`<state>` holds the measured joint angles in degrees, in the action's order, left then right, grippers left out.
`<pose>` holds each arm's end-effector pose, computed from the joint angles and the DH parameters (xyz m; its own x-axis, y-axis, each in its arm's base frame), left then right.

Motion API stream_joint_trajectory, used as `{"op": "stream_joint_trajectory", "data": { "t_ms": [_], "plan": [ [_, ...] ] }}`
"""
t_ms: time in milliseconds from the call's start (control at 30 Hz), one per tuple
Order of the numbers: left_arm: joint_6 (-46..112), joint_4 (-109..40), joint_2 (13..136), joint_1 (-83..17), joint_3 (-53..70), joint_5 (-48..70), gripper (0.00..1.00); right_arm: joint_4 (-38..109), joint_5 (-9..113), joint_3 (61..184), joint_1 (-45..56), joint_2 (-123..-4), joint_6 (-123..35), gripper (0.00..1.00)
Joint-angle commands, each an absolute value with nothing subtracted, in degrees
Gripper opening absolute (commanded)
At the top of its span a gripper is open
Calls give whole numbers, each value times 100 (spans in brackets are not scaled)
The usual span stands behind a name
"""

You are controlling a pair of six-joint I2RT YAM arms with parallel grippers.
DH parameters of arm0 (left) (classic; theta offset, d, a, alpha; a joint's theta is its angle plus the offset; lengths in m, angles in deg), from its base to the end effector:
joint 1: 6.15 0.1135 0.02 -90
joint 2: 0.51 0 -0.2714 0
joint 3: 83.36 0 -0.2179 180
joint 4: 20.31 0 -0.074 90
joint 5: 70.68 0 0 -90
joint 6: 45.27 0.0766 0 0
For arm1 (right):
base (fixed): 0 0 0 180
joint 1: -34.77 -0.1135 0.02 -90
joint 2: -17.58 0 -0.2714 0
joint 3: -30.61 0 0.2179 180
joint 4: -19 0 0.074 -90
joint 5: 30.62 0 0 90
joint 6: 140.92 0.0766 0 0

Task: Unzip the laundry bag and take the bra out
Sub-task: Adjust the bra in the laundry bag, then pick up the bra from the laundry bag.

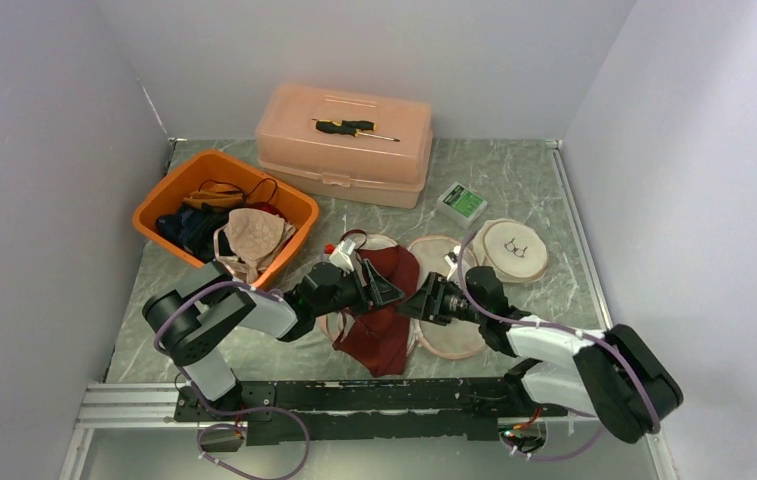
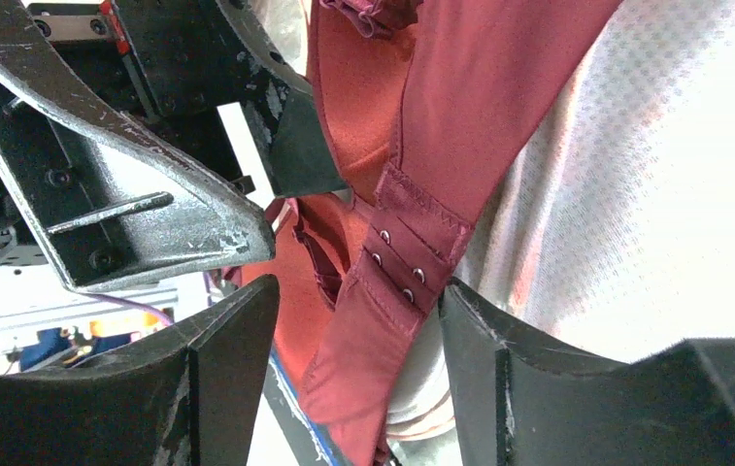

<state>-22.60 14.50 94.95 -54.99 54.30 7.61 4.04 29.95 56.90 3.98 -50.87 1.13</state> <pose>0.1976 -0.2497 0.1626 -0.8770 -0.3697 -0.3071 0.1422 0.4107 -0.9006 0.1585 0.1383 0.1554 -0.8891 0.2697 -0.3699 -0.1954 0.5071 0.8395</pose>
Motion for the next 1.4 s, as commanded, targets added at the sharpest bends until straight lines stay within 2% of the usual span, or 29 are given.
{"op": "stream_joint_trajectory", "data": {
  "t_ms": [0,133,267,333,567,867,1233,1300,1367],
  "plan": [
    [-2344,1775,9569,-5518,5466,720,75,1743,3603,5948,395,-4465,-308,66],
    [-2387,1890,9756,-5517,5439,586,75,2077,4024,5777,398,-3936,-182,62],
    [-2520,2354,10075,-5519,5463,450,71,1935,4197,5639,413,-3891,-10,42],
    [-2569,2518,10219,-5518,5457,397,70,1744,4188,5645,415,-4010,45,35],
    [-2605,2624,10427,-5515,5339,191,67,1307,4026,5824,414,-4699,17,33],
    [-2654,2691,10690,-5524,5199,35,55,841,3726,5856,412,-4989,73,19],
    [-2534,2443,10743,-5545,5030,72,40,995,3419,5842,369,-4636,8,16],
    [-2437,2304,10662,-5554,5009,89,31,1196,3470,5845,355,-4447,-61,19],
    [-2373,2149,10585,-5546,4991,138,28,1483,3573,5854,345,-4237,-149,27]
  ]
}}
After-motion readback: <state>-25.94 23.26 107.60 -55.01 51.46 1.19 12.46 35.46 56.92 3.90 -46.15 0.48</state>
